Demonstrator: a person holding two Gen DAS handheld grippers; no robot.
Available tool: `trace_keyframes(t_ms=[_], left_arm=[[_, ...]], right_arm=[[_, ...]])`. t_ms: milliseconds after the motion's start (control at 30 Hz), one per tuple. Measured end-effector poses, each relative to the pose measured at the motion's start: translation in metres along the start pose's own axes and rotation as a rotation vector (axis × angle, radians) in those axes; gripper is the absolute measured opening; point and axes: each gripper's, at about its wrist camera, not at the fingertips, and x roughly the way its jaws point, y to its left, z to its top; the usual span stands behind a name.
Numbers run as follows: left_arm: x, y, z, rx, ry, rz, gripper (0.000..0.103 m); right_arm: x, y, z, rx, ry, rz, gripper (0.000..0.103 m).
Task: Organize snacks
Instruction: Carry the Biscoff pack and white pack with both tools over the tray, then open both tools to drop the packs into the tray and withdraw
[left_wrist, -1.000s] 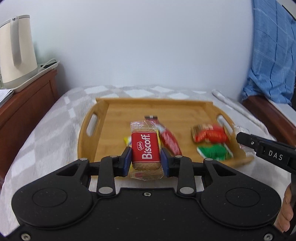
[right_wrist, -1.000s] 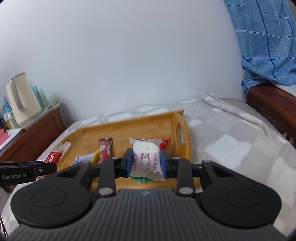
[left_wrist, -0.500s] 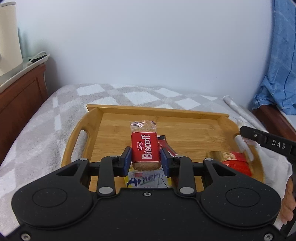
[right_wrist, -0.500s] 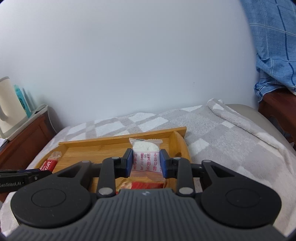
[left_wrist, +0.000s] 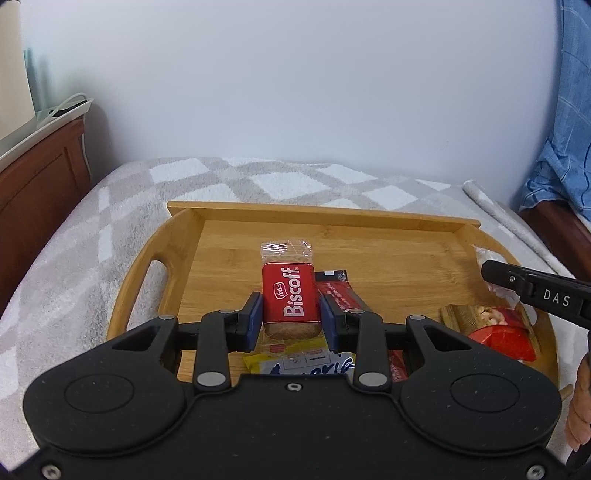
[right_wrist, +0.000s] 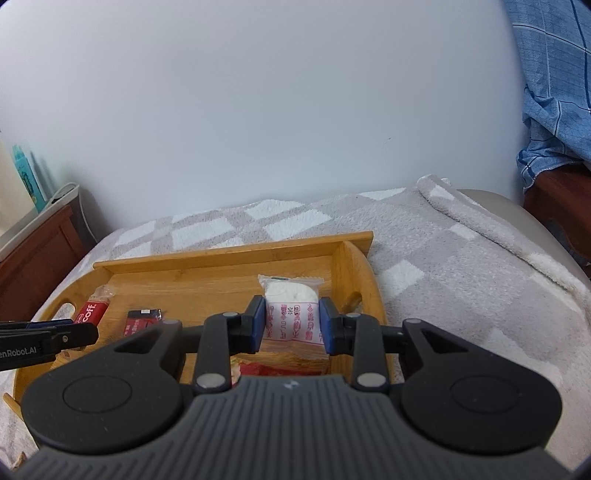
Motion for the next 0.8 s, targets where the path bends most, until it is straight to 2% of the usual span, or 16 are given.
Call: trace_keyframes(t_ms=[600, 633, 667, 733, 800], left_arm=[[0.021, -0.003, -0.004, -0.015, 0.057, -0.002, 0.032], [0.022, -0.003, -0.005, -0.015, 0.061, -0.004, 0.032], [0.022, -0.004, -0.005, -0.014, 0.063, -0.003, 0.032], [0.02, -0.004, -0.005, -0.01, 0.061, 0.002, 0.034], [0.016, -0.006, -0.005, -0.002, 0.056, 0.009, 0.045]], right_arm=[[0.011, -0.004, -0.008, -0.002, 0.043, -0.002, 0.036], [0.012, -0.003, -0.008, -0.008, 0.041, -0.003, 0.038], [0.012, -0.002, -0.008, -0.013, 0.04, -0.004, 0.044], [0.011, -0.001, -0.008, -0.013, 0.034, -0.001, 0.046], [0.008, -0.001, -0.008, -0.007, 0.027, 0.004, 0.059]])
